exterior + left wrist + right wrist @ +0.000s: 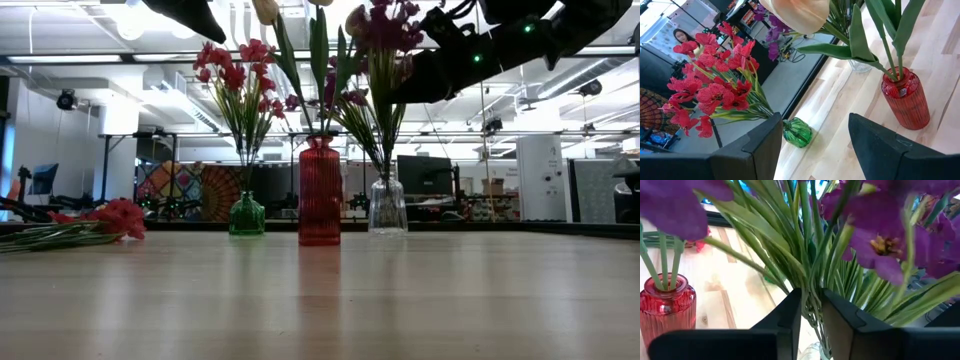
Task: Sort flowers into vase by color
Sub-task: Put the purple flowers into the transparent vase
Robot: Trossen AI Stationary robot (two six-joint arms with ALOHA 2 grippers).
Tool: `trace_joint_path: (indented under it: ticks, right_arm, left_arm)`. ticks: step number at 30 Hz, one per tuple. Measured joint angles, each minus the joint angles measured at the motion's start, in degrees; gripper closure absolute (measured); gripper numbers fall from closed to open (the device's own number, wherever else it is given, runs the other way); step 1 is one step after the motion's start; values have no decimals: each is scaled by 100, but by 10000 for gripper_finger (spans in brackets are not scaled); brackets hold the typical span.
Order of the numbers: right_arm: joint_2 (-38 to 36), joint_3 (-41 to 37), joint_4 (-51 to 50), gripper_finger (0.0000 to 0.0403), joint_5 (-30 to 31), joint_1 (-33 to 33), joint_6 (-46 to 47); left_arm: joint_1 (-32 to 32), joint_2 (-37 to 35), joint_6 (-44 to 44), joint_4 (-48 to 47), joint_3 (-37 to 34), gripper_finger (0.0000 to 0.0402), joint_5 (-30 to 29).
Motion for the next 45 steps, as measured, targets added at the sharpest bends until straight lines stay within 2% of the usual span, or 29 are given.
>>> trace_joint_path:
  ticks: [11, 18, 31, 45]
  right_arm:
    - [-2, 23, 16, 375, 50, -66, -79]
    - [-7, 200, -39, 377, 51, -109, -97]
    - [-7, 267, -462, 377, 57, -494, 695]
    - [-7, 267, -680, 377, 48, -553, 850]
  left_arm:
    - [-1, 0, 0, 0, 0, 192, 0]
    - [-1, 0, 0, -1, 0, 192, 0]
    - [-1, 0, 0, -2, 0, 192, 0]
    - [1, 0, 0, -2, 0, 192, 0]
